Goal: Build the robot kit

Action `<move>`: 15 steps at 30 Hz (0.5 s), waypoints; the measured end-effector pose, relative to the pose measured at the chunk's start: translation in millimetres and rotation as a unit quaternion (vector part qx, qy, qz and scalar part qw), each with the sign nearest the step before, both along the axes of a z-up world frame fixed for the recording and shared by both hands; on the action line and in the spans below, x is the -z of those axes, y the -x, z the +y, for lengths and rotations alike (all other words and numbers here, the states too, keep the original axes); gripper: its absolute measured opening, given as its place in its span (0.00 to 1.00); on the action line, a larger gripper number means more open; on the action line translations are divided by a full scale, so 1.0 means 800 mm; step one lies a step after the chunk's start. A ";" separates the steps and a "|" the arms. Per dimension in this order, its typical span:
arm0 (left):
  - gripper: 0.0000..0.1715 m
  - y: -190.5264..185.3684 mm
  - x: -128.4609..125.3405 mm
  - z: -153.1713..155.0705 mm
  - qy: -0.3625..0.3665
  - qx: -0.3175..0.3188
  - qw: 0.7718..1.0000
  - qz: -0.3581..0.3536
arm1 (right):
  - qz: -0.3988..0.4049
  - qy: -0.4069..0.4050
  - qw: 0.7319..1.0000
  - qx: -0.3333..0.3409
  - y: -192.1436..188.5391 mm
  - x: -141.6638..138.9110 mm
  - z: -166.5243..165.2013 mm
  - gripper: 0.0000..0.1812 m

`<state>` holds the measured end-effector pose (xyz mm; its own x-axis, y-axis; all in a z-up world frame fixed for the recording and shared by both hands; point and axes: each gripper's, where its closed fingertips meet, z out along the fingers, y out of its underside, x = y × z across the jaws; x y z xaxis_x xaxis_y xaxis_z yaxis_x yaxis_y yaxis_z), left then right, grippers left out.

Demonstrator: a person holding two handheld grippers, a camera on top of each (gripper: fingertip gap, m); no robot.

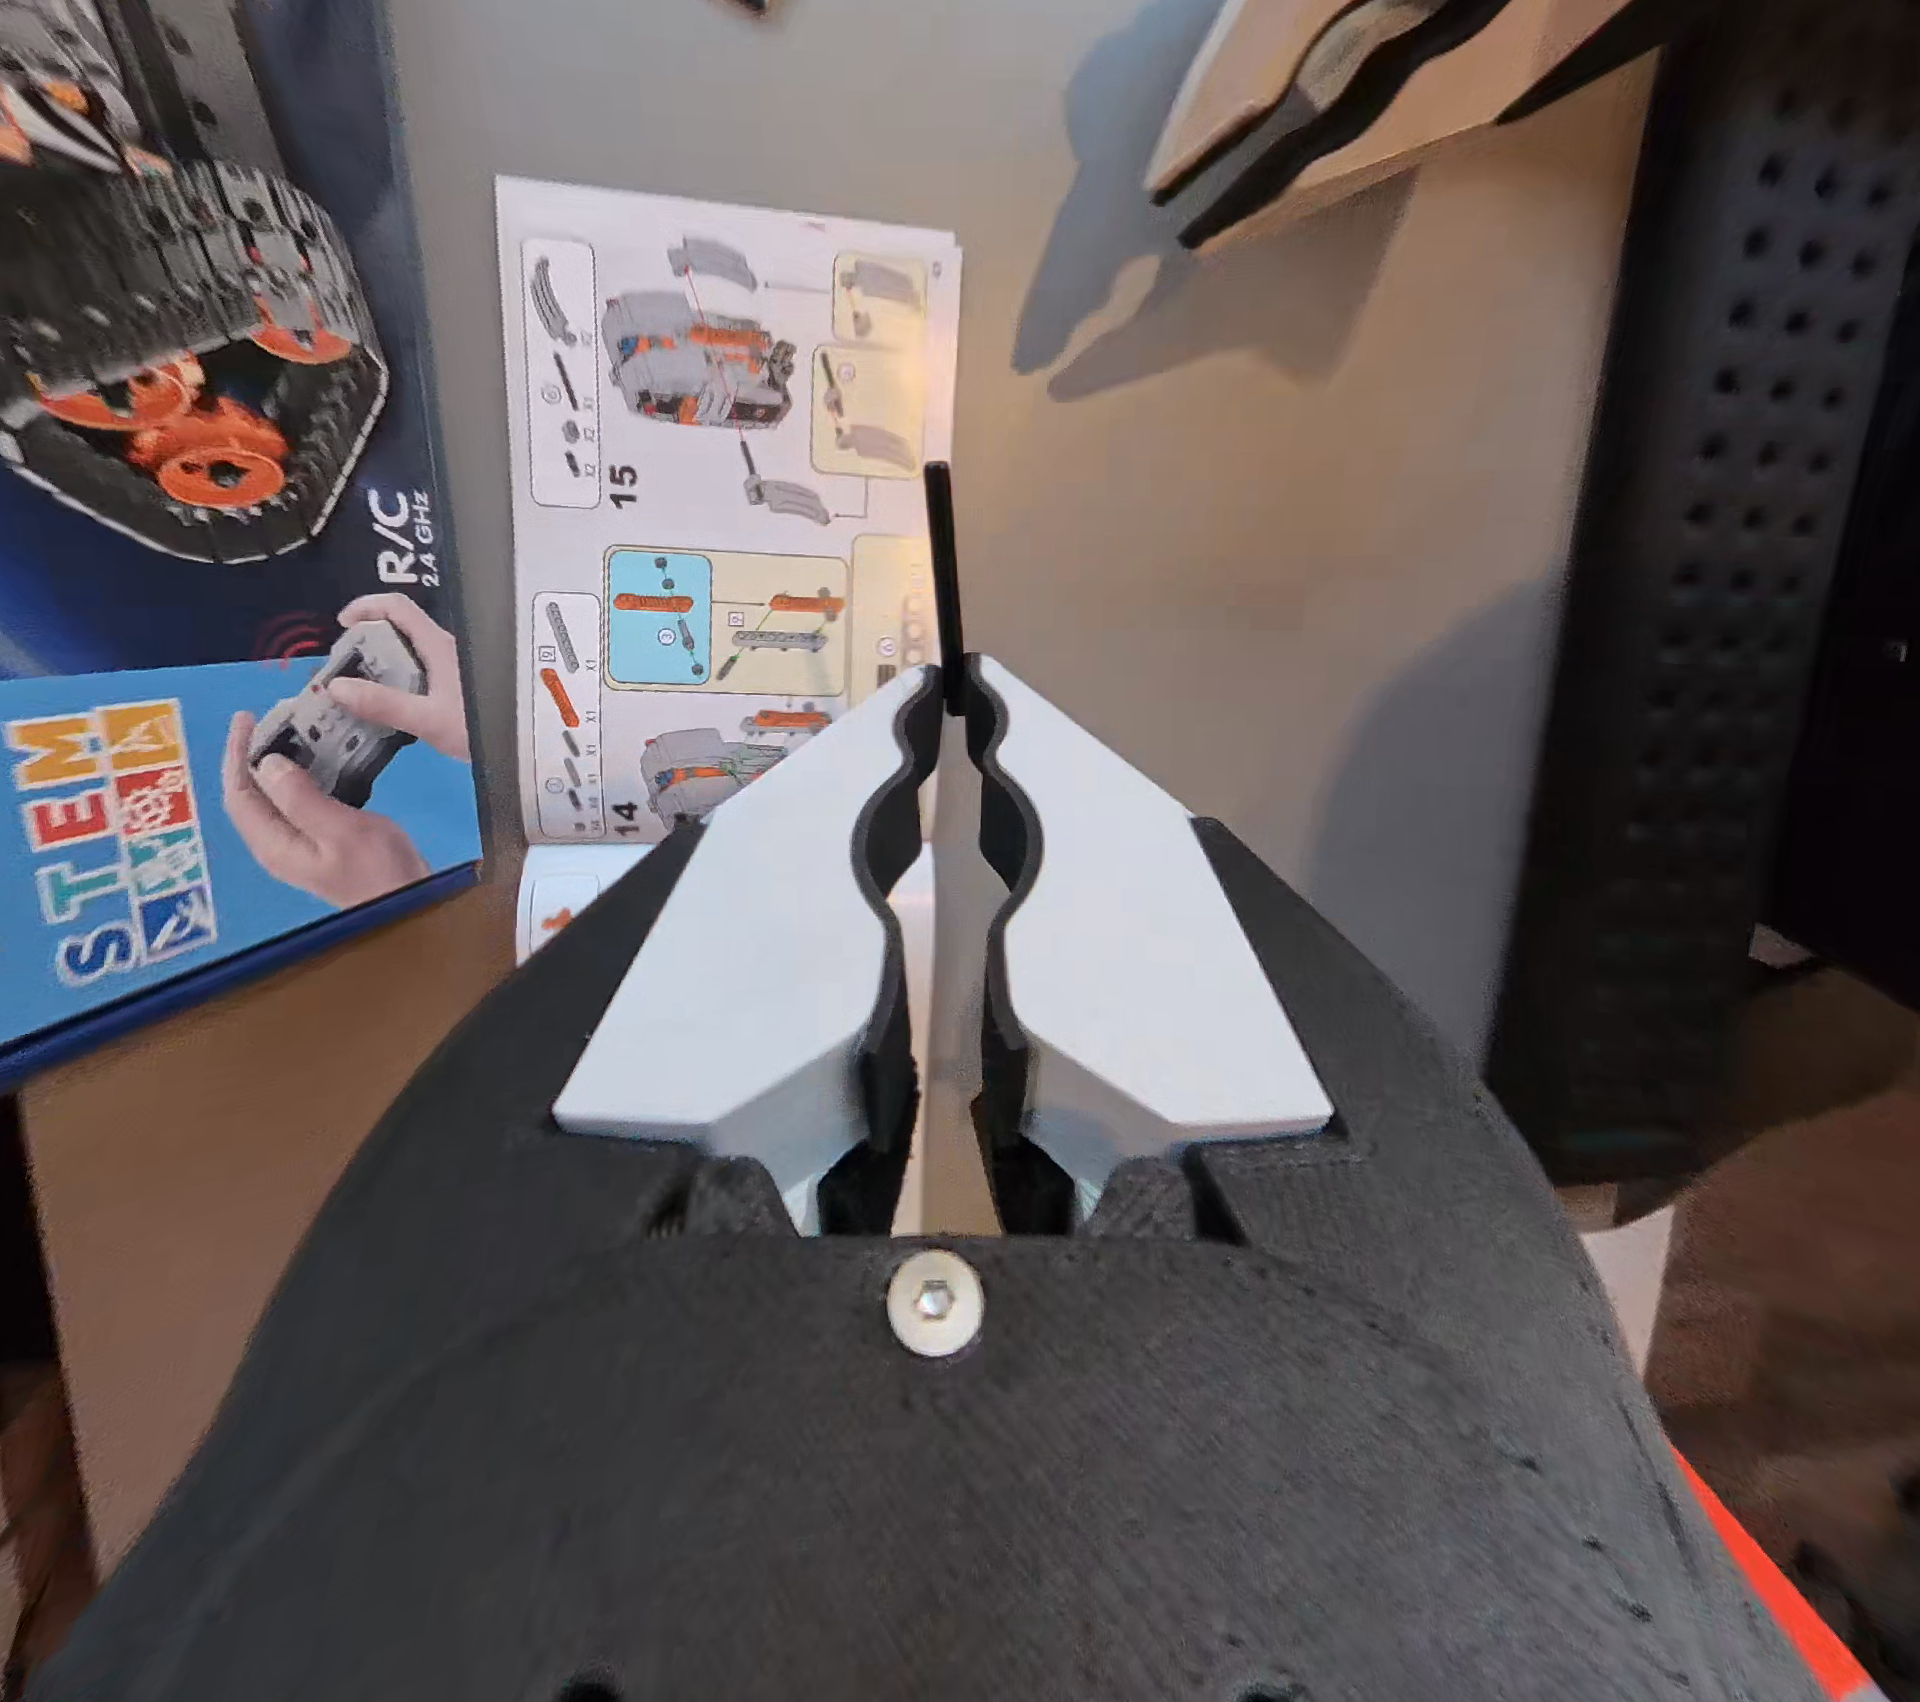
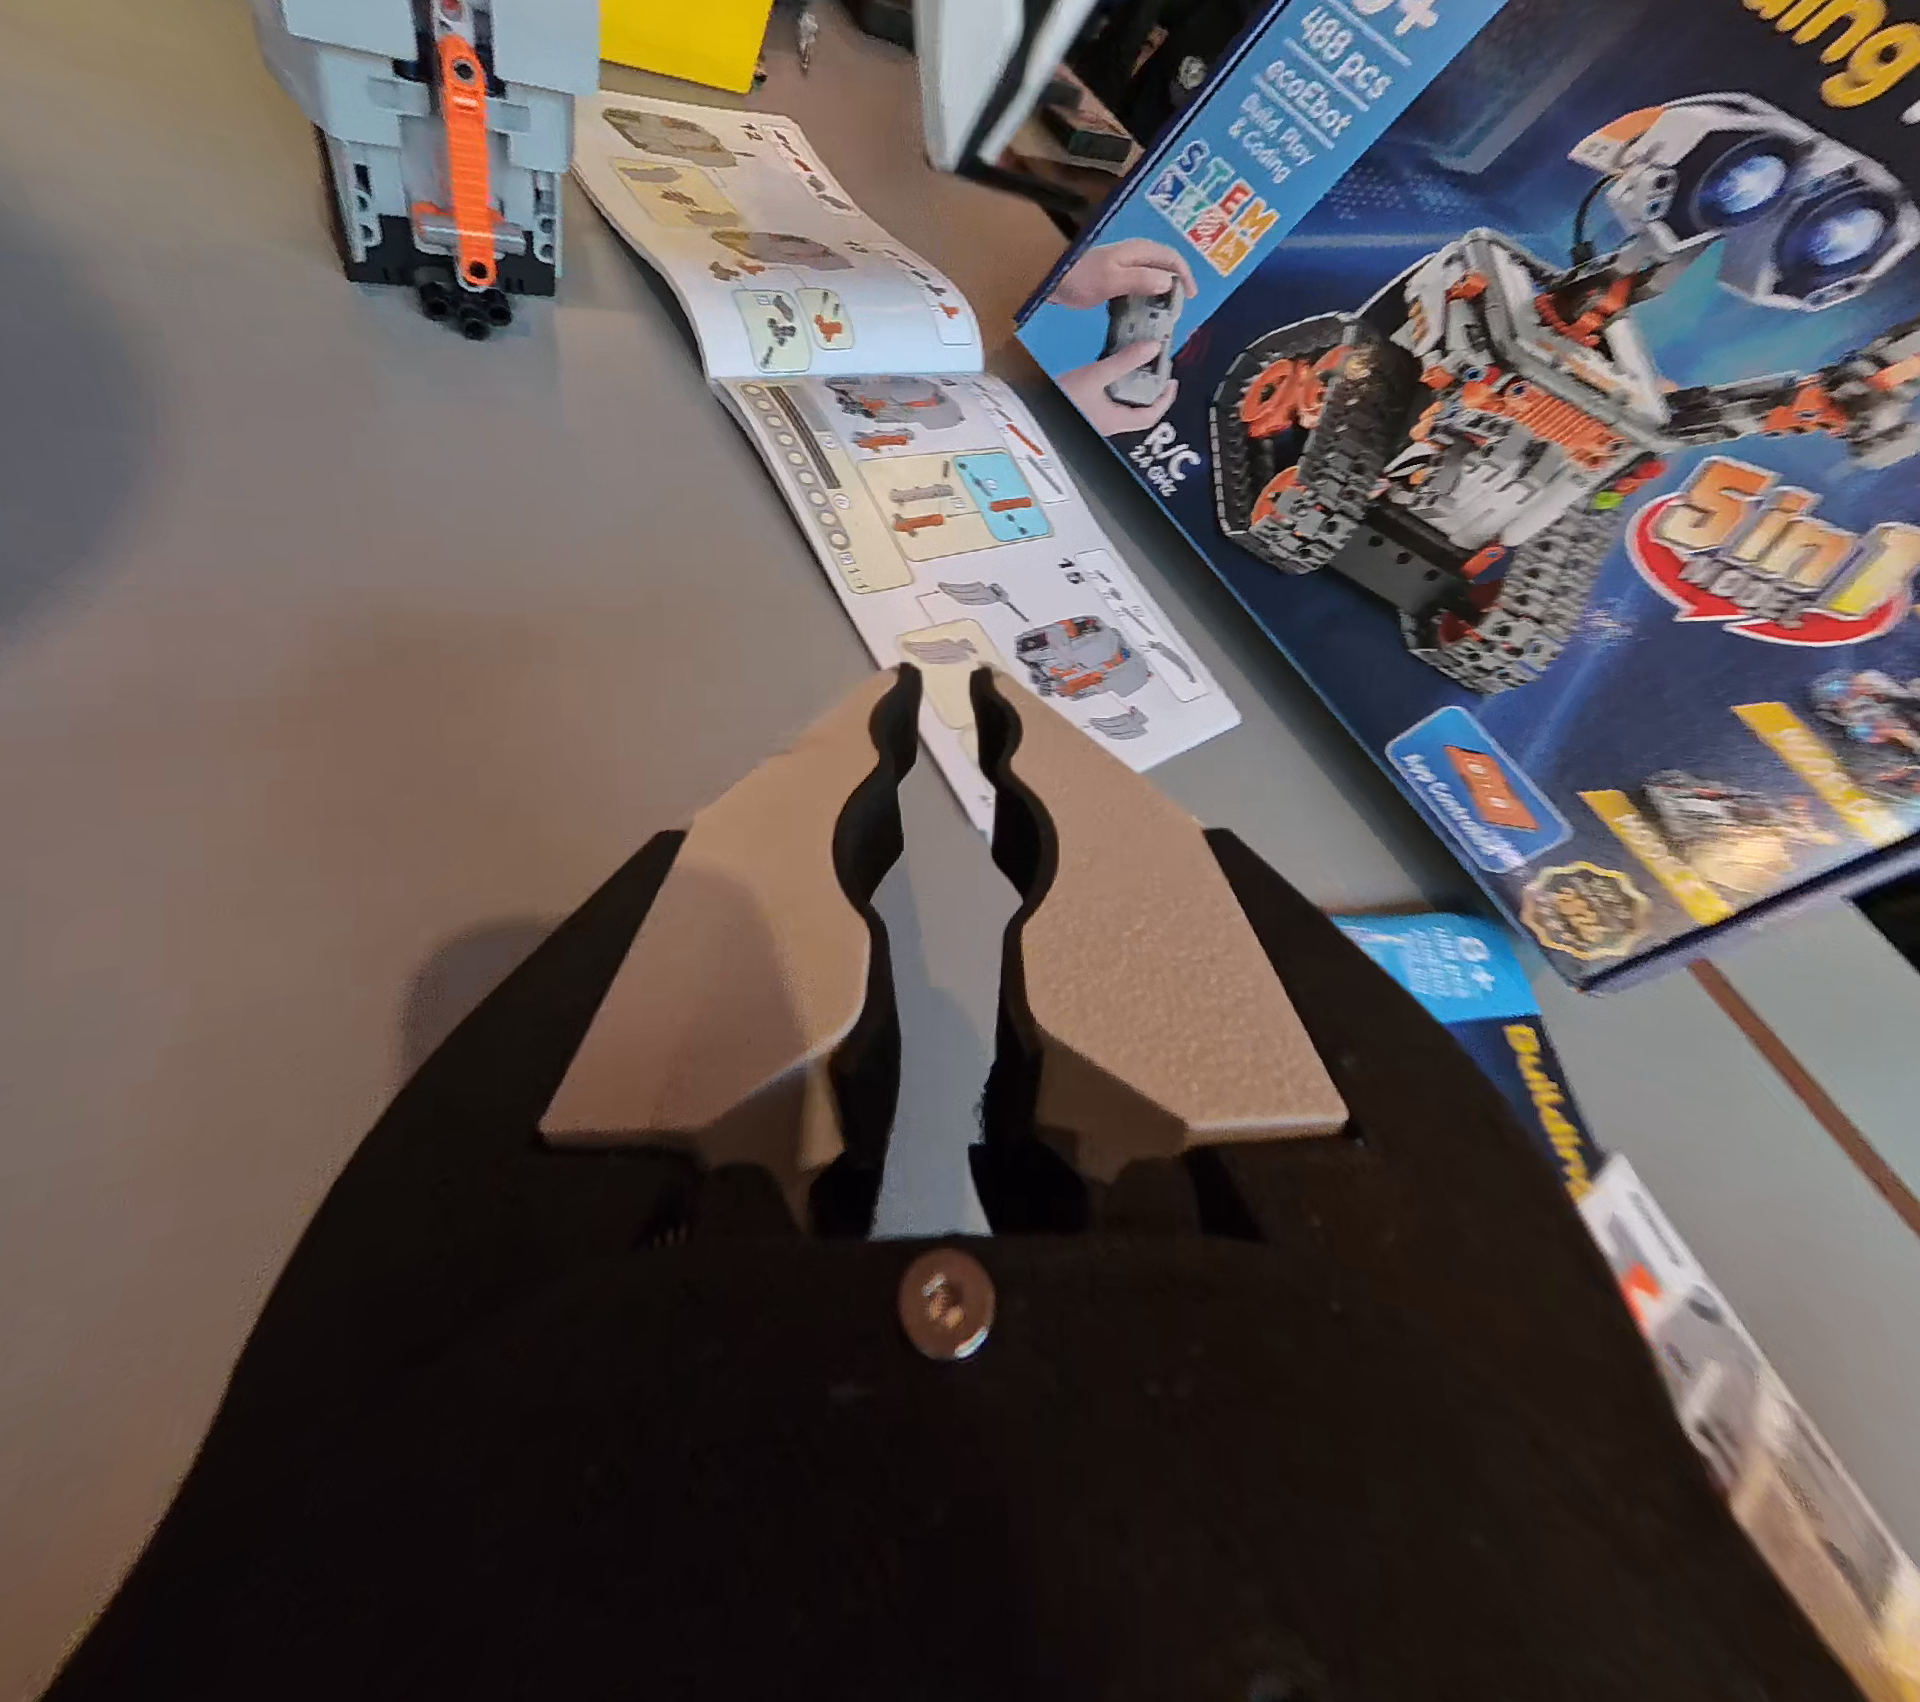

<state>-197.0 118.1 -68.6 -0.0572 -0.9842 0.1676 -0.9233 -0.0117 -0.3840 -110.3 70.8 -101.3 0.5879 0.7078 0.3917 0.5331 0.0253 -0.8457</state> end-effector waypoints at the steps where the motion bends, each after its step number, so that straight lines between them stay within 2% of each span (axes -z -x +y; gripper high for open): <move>1: 0.01 0.002 -0.005 -0.015 -0.008 0.004 1.000 0.011 | -0.006 -0.011 1.000 0.008 -0.005 -0.006 0.000 0.05; 3: 0.01 0.009 0.003 -0.042 -0.036 0.019 0.998 0.040 | -0.009 -0.032 0.999 0.020 -0.016 -0.018 -0.001 0.05; 7: 0.01 0.028 0.063 -0.069 -0.085 0.054 0.988 0.116 | 0.006 -0.044 0.998 0.047 -0.035 -0.036 0.000 0.06; 10: 0.01 0.028 0.092 -0.088 -0.046 0.055 0.988 0.139 | 0.021 -0.039 0.998 0.054 -0.038 -0.042 -0.001 0.06; 15: 0.01 0.029 0.114 -0.089 -0.028 0.056 0.982 0.177 | 0.014 -0.035 0.998 0.052 -0.035 -0.039 -0.003 0.06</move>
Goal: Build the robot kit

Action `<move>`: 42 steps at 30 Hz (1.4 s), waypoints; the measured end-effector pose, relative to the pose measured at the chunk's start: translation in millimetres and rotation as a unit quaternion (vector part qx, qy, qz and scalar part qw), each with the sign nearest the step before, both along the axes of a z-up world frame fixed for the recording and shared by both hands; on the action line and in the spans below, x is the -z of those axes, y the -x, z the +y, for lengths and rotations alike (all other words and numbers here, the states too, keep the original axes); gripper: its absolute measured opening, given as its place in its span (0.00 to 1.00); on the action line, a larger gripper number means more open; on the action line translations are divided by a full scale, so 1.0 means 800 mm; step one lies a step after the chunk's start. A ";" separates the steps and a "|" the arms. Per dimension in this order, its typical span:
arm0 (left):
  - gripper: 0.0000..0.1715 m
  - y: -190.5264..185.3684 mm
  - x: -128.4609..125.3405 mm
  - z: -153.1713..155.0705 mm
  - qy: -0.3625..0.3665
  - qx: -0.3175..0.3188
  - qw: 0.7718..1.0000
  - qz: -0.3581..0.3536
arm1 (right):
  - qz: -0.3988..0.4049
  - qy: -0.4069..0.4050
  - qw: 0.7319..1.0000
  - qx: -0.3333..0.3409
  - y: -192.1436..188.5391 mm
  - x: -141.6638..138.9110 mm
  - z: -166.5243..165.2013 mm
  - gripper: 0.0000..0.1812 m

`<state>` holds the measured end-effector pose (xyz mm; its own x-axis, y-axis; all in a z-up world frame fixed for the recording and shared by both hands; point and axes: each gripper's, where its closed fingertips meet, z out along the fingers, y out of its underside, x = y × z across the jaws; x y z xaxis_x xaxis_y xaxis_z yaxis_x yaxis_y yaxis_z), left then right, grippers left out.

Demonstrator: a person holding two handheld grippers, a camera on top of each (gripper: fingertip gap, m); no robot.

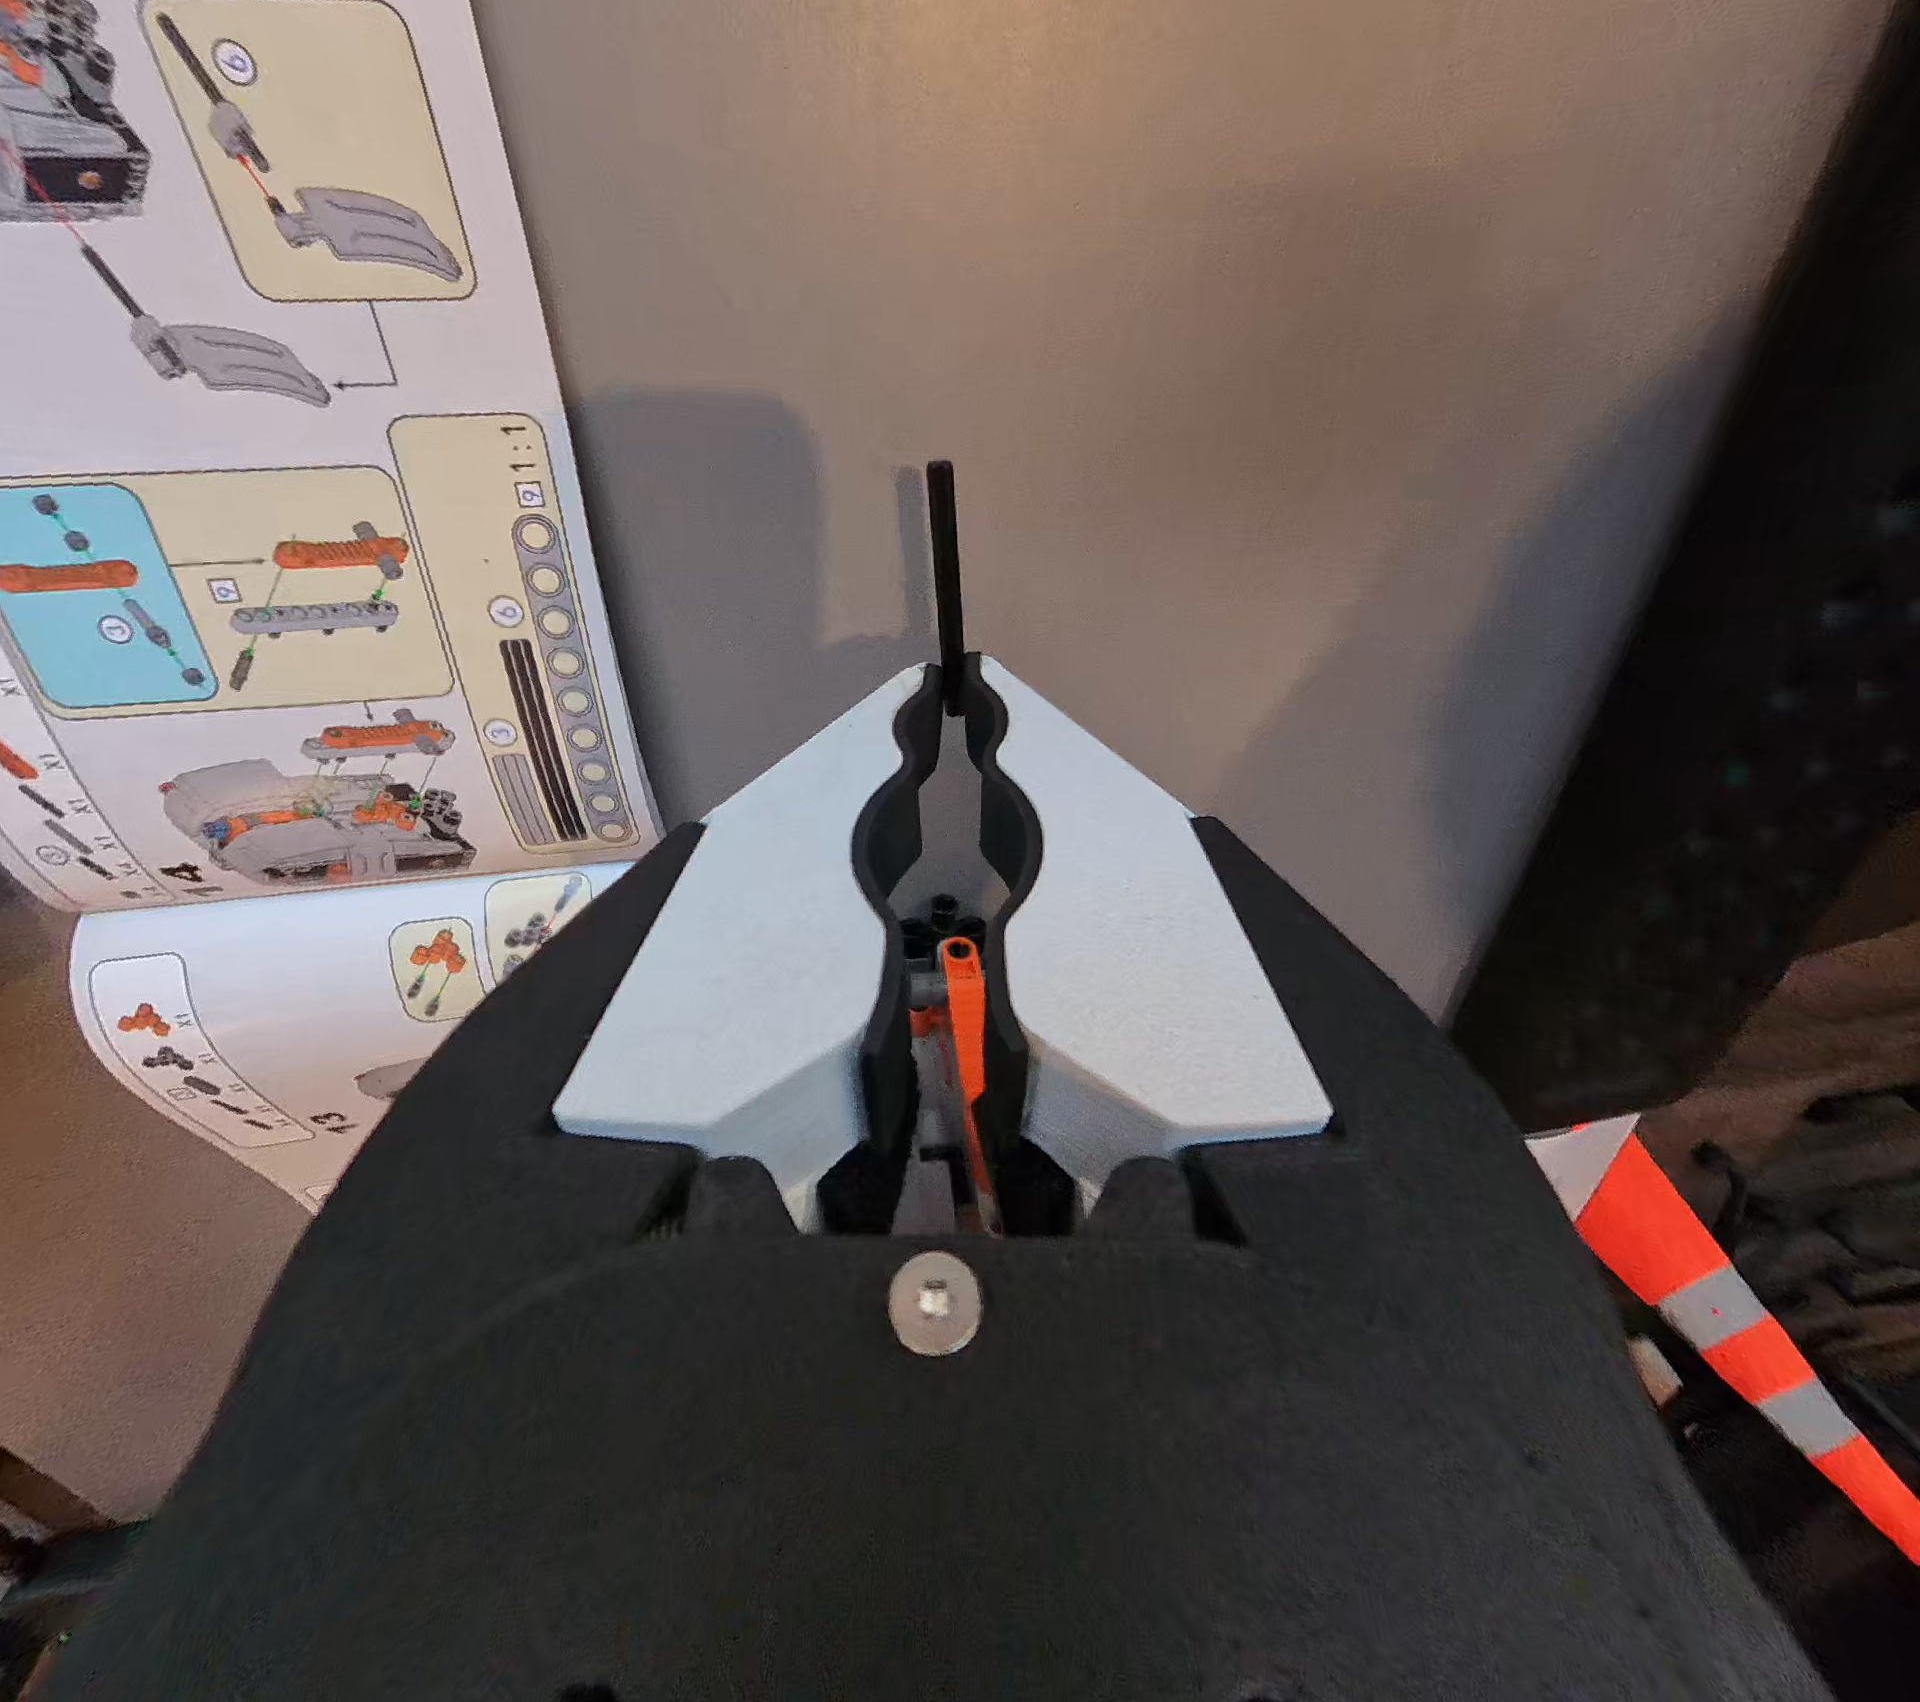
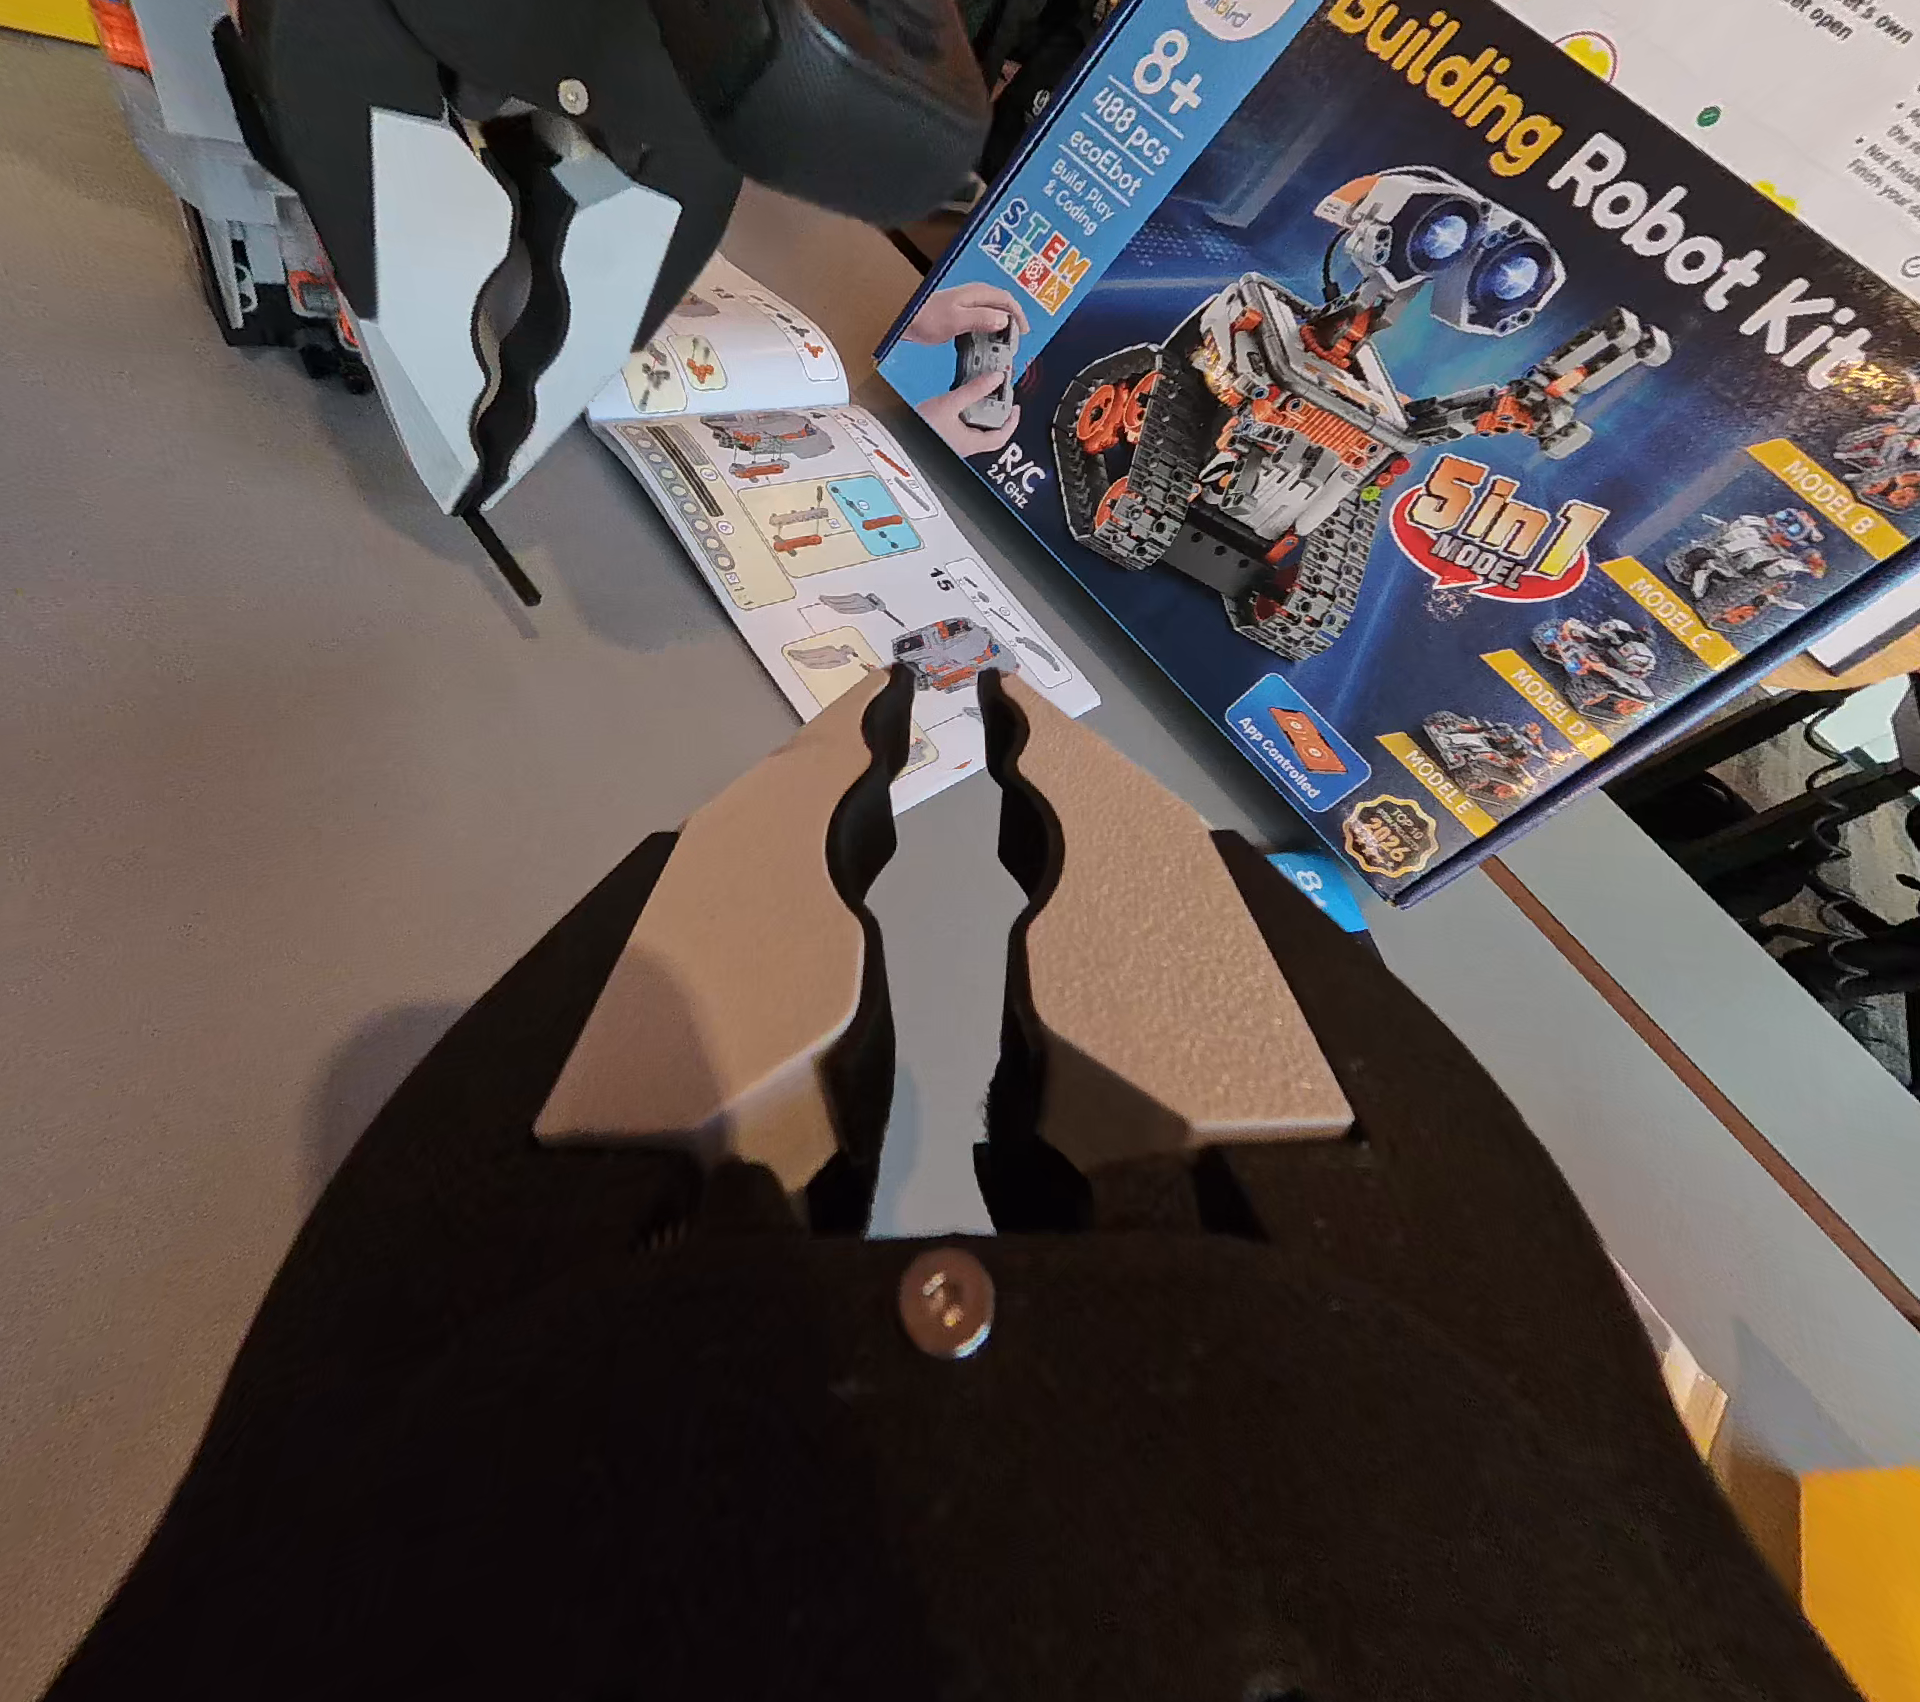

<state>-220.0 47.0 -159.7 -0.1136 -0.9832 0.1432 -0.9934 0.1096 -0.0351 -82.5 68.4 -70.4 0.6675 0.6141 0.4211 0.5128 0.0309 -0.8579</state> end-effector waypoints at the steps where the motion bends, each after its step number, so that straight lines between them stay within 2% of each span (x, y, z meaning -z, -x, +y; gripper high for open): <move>1: 0.01 -0.001 0.002 0.002 -0.001 -0.001 1.000 0.006 | 0.001 0.003 1.000 -0.002 0.001 0.001 0.000 0.06; 12: 0.01 0.000 0.013 0.008 0.009 0.006 0.999 0.044 | 0.006 0.022 1.000 -0.016 0.007 0.007 -0.003 0.07; 16: 0.02 -0.008 0.005 0.003 0.025 0.006 0.999 0.019 | 0.005 0.027 0.999 -0.016 0.006 0.010 -0.003 0.07; 18: 0.11 -0.018 -0.013 0.005 0.036 -0.010 0.999 -0.011 | 0.006 0.027 0.999 -0.016 0.004 0.010 -0.003 0.07; 21: 0.15 -0.033 -0.059 0.014 0.037 -0.043 0.996 -0.069 | 0.013 0.028 0.999 -0.014 0.001 0.008 -0.003 0.07; 25: 0.14 -0.031 -0.138 0.035 -0.022 -0.082 0.981 -0.174 | 0.023 0.026 0.999 -0.013 -0.001 0.005 -0.003 0.07; 29: 0.12 0.002 -0.223 0.040 -0.118 -0.120 0.935 -0.311 | 0.026 0.023 0.999 -0.014 0.001 0.002 -0.003 0.07; 32: 0.13 0.061 -0.281 0.039 -0.214 -0.159 0.876 -0.402 | 0.028 0.022 0.999 -0.013 0.002 0.003 -0.003 0.07; 34: 0.16 0.114 -0.306 0.035 -0.261 -0.202 0.830 -0.449 | 0.032 0.020 0.999 -0.013 0.002 0.005 -0.001 0.07; 36: 0.20 0.172 -0.312 0.029 -0.280 -0.258 0.789 -0.481 | 0.035 0.017 0.999 -0.012 0.004 0.007 0.001 0.07; 38: 0.22 0.230 -0.305 0.021 -0.276 -0.321 0.760 -0.493 | 0.039 0.003 0.999 -0.019 0.008 0.004 0.000 0.07; 40: 0.28 0.283 -0.291 0.014 -0.262 -0.378 0.737 -0.496 | 0.042 -0.011 0.999 -0.022 0.012 0.001 0.000 0.07; 42: 0.32 0.330 -0.269 0.011 -0.253 -0.430 0.723 -0.477 | 0.045 -0.022 0.999 -0.020 0.012 -0.001 0.002 0.07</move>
<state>-483.9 55.5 55.3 0.7614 -0.6483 0.0010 -0.2513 -0.2965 -0.9214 -92.5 69.7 -70.0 0.6793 0.6231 0.3878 0.4307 0.0894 -0.8981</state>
